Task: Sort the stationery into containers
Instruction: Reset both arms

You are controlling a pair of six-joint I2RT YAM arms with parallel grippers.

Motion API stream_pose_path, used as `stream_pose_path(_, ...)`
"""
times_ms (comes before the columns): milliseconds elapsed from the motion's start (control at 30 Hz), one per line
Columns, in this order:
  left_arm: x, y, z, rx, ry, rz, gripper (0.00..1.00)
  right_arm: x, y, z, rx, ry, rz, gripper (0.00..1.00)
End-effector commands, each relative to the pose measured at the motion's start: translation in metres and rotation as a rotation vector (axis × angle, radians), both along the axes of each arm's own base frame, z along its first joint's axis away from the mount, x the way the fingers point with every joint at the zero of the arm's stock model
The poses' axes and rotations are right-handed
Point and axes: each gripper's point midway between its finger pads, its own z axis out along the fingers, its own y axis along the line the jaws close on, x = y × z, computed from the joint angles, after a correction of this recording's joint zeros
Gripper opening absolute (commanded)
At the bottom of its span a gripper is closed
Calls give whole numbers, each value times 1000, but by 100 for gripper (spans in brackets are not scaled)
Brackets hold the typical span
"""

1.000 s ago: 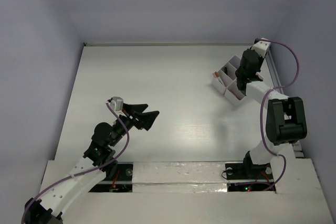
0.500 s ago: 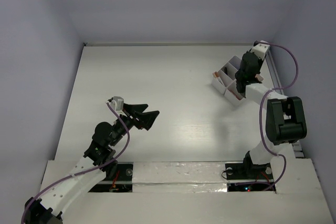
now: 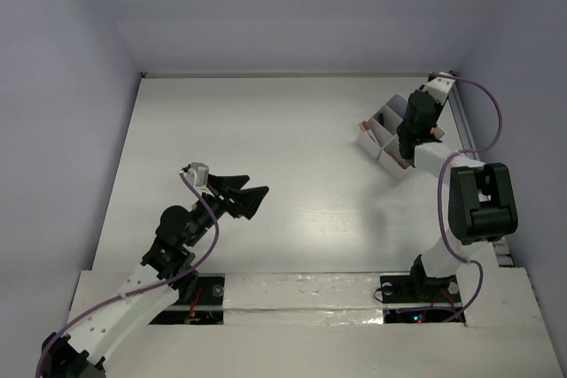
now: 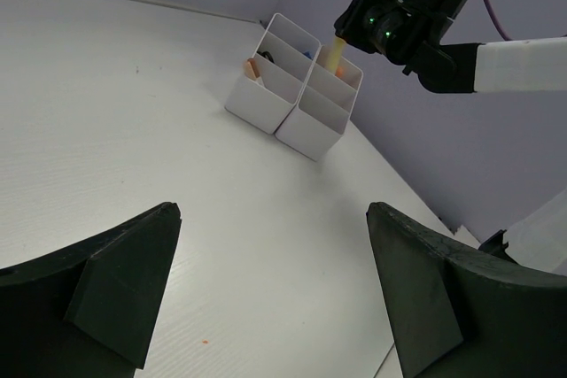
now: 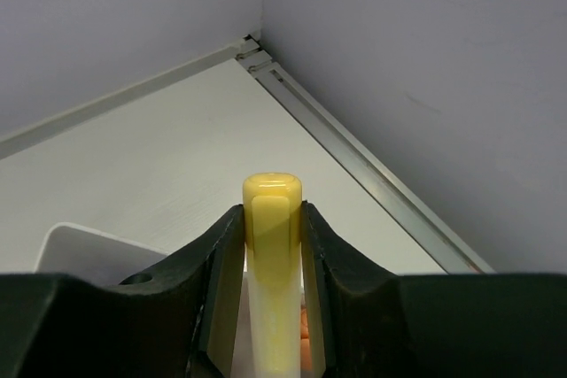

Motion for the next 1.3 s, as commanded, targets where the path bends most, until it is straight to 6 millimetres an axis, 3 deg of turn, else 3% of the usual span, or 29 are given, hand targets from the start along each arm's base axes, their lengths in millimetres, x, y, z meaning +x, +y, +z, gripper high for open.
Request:
stream_pose_path(0,1,1,10,-23,-36,5,84,-4,2,29,64,-121,18,37)
stream_pose_path(167,2,1,10,-24,-36,10,84,-11,8,42,109,-156,47,67)
stream_pose_path(200,2,1,9,-21,-32,10,84,-15,9,53,116,-181,56,71)
stream_pose_path(300,4,1,10,-23,-26,19,84,-21,14,64,155,-219,85,81)
stream_pose_path(333,4,1,11,-27,-25,18,85,-27,15,76,169,-246,97,84)
stream_pose_path(433,4,2,17,-45,-27,22,85,-39,28,96,261,-309,168,86)
stream_pose_path(500,3,3,24,-69,-29,23,85,-43,51,108,364,-361,277,85)
stream_pose_path(533,2,3,30,-81,-35,22,85,-55,59,118,404,-388,323,84)
stream_pose_path(567,2,3,32,-87,-28,23,86,-58,84,125,486,-408,442,81)
stream_pose_path(600,2,4,36,-97,-26,26,86,-64,96,130,523,-423,506,78)
stream_pose_path(633,1,5,47,-113,-36,29,86,-70,107,136,557,-438,568,73)
stream_pose_path(667,2,6,49,-111,-26,31,87,-84,135,148,614,-447,720,63)
stream_pose_path(700,0,7,55,-119,-29,32,87,-91,148,154,631,-445,796,99)
stream_pose_path(767,0,10,69,-132,-29,43,88,-110,179,163,682,-396,975,100)
stream_pose_path(833,-2,13,81,-152,-37,53,89,-132,196,179,683,-399,1101,100)
stream_pose_path(900,-6,18,100,-172,-57,63,91,-166,218,192,693,-405,1279,100)
stream_pose_path(933,-10,23,117,-186,-92,71,92,-178,222,199,687,-417,1324,100)
stream_pose_path(967,-11,26,121,-174,-91,83,94,-191,228,203,691,-408,1377,100)
stream_pose_path(1000,-12,35,142,-177,-135,121,94,-208,228,212,673,-428,1401,100)
stream_pose_path(1067,-14,43,151,-141,-144,153,95,-227,226,222,638,-447,1422,100)
stream_pose_path(1100,-10,54,160,-141,-151,213,95,-235,224,226,615,-459,1422,100)
stream_pose_path(1133,-16,62,180,-152,-184,234,95,-253,221,236,589,-478,1420,100)
stream_pose_path(1267,-24,80,202,-120,-215,293,95,-278,203,250,499,-539,1339,100)
